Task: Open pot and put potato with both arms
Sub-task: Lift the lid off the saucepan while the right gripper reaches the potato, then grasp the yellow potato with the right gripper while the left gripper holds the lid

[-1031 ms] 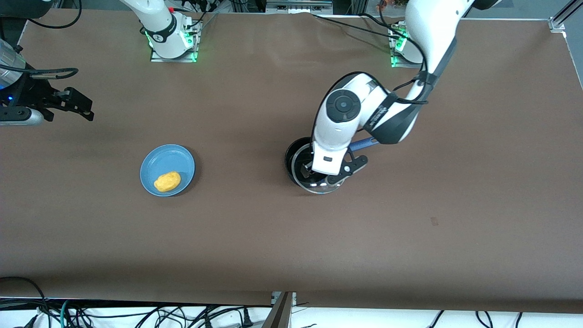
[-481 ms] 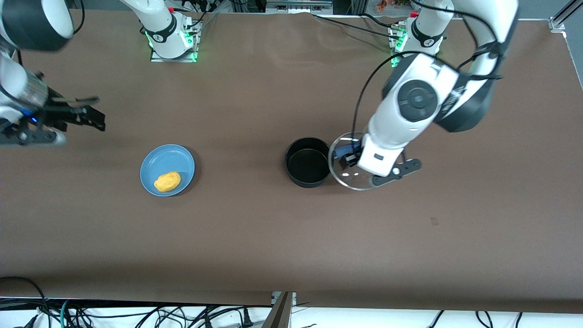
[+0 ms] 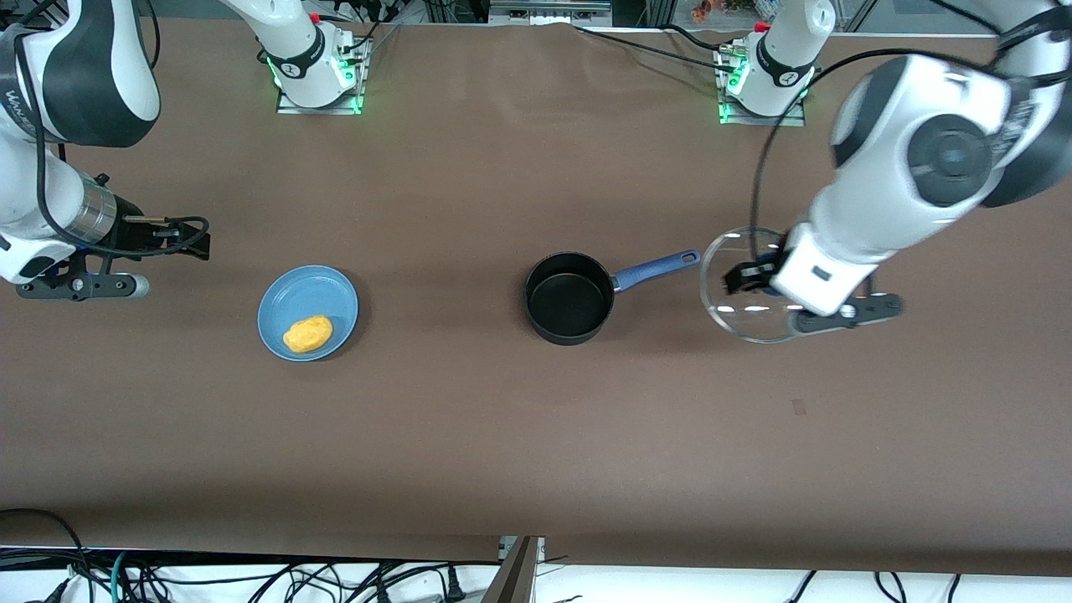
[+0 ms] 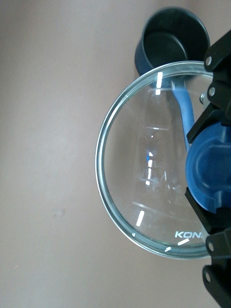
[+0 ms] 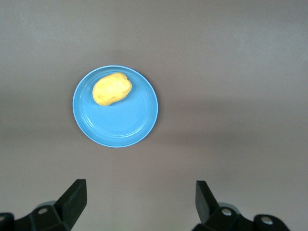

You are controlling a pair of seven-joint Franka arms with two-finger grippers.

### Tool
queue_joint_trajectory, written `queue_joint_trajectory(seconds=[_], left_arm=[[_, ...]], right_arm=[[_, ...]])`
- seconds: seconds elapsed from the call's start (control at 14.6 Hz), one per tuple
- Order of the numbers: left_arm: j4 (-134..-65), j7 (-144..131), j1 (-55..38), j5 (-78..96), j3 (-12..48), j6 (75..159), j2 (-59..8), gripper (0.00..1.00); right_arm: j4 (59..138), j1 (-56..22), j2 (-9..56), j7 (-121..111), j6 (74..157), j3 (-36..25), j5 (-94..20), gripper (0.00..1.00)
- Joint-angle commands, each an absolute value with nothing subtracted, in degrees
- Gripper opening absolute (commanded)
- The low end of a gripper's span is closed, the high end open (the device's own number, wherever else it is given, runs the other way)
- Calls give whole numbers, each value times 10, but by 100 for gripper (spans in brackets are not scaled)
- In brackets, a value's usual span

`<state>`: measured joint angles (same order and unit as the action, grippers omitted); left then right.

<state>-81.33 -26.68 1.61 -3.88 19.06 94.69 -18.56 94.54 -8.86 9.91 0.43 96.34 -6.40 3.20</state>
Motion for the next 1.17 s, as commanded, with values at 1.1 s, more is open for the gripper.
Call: queue_joint_trajectory(seconds=[1.1], left_arm=[[-1186, -69, 153, -26, 194, 1230, -30, 25]], right_arm=[[945, -90, 351, 245, 1191, -44, -87, 99]])
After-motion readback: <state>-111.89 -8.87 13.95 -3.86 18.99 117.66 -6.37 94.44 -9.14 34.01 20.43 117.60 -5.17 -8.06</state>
